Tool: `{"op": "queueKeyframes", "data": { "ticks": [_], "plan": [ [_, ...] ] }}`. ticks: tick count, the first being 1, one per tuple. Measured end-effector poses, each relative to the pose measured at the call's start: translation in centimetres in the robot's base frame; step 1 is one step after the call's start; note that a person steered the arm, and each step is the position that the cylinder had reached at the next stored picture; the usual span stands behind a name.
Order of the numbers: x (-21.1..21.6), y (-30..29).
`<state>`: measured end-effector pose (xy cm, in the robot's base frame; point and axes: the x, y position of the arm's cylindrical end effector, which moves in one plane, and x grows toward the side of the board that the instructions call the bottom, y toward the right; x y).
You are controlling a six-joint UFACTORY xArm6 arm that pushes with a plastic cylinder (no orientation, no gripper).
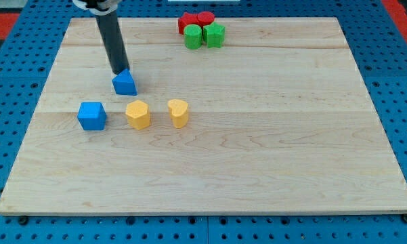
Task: Push the blue triangle above the yellow heart
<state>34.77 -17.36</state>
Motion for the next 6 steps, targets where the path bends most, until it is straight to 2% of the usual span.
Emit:
{"op": "queueKeyframes", "data": {
  "ticks": [1, 3, 5, 6],
  "plan": [
    [0.8, -3.4],
    [2.4, 4.6],
    [3.6, 2.5],
    [4.5, 4.6]
  ]
}}
